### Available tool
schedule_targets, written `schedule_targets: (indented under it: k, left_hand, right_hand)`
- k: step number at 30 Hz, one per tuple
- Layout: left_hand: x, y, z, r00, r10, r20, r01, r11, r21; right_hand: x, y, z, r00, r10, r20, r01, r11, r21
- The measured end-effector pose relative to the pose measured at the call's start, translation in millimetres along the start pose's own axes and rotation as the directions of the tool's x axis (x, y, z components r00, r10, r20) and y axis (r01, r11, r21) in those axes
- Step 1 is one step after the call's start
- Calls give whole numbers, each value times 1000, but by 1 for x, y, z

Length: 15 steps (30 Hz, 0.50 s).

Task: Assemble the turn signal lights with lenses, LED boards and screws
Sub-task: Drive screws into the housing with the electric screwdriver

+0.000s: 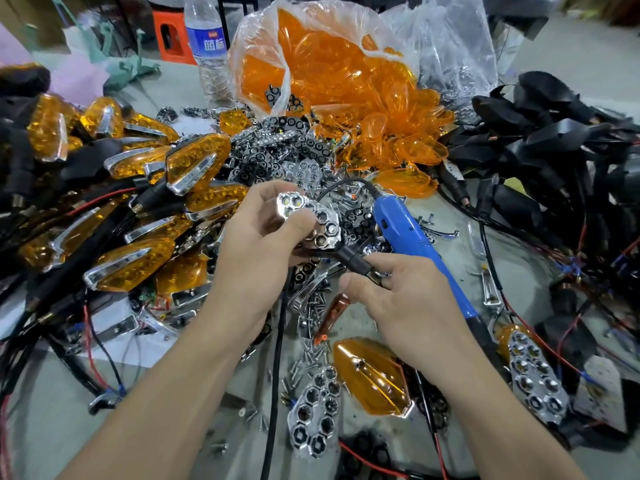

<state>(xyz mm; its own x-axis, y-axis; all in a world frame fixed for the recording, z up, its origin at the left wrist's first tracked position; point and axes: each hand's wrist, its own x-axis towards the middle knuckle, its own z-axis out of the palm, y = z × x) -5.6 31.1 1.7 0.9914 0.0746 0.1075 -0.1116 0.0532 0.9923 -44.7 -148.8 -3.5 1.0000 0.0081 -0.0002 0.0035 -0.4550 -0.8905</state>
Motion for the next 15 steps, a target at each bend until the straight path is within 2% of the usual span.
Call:
schedule_targets:
  k: [6,15]
  left_hand:
    - [3,-1,-3,988,30,-154,-22,998,53]
    - [5,-2,-7,953,77,-294,-62,996,61]
  right_hand:
    - [1,0,1,1000,-18,12,18,1000,9]
    - [1,0,5,997,-57,-47,56,998,-23]
